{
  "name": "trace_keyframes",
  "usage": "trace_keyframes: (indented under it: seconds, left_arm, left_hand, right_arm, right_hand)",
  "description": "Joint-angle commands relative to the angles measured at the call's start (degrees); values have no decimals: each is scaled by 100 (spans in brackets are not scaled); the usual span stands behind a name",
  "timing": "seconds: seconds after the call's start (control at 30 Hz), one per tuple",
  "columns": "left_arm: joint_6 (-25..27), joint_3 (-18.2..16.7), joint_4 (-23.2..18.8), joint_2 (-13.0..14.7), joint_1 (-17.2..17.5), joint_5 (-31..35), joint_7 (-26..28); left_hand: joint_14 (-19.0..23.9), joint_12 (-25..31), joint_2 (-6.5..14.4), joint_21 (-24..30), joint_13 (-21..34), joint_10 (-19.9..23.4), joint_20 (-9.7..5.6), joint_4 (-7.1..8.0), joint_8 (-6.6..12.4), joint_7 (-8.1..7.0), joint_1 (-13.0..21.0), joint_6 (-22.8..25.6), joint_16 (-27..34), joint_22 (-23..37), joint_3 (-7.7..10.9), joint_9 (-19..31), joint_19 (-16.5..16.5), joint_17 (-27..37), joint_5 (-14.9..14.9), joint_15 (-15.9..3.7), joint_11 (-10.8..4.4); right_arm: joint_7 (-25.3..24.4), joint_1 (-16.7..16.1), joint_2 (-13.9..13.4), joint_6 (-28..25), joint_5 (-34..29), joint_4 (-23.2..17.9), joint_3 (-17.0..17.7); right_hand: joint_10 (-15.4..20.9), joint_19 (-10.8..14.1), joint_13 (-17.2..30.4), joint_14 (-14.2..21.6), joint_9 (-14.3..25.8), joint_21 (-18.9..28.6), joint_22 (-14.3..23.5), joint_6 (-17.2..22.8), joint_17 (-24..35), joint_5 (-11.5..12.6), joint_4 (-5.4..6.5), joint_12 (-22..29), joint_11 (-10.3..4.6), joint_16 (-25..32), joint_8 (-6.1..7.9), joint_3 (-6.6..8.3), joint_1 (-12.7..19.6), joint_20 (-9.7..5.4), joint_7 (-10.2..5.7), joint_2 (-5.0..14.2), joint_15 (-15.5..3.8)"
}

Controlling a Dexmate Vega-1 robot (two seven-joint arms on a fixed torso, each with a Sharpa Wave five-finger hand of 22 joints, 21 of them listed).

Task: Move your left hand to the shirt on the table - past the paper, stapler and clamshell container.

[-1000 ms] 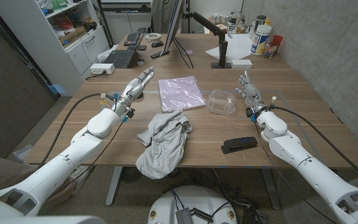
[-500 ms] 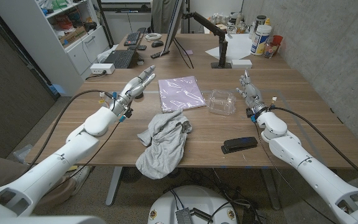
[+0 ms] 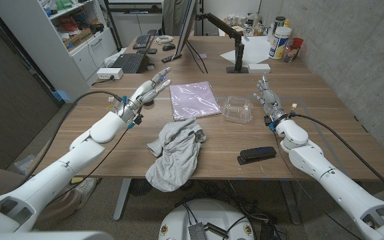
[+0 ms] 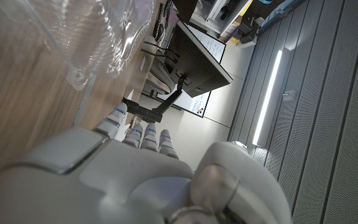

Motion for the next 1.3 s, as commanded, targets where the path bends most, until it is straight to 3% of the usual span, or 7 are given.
trace_keyframes:
  seconds: [0.03,0.63,1.3]
  left_arm:
    - [-383,8,61,81,-63,421,24]
    - [-690,-35,-8,476,-192,1131,-120]
    - [-1021,-19,40,486,-192,1315,-126]
  left_hand:
    - [-688,12,8,50,21,-58,-28,-36,19,-40,51,33,22,5,-16,26,15,16,32,-79,8]
    - [-603,47,-20,73,22,-17,-62,-53,33,-78,59,58,66,4,-33,27,78,17,43,-122,-11]
    - [-532,70,-46,88,23,1,-135,-66,45,-102,60,89,91,1,-54,28,142,18,66,-144,-22]
  right_arm:
    - [-31,-7,-38,-1,-37,-39,14]
    - [27,47,-87,-51,-60,-47,0]
    - [-6,26,-112,-115,-82,-92,-12]
  right_hand:
    - [-54,-15,28,-51,17,27,26,11,20,-40,-22,-4,24,42,44,-6,74,-24,-20,-8,19]
    - [-60,-28,27,-63,17,25,26,9,18,-61,-32,-2,22,41,42,7,96,-28,-22,4,28]
    - [-63,-33,27,-66,17,28,26,9,18,-86,-39,1,17,44,41,17,114,-26,-23,12,30]
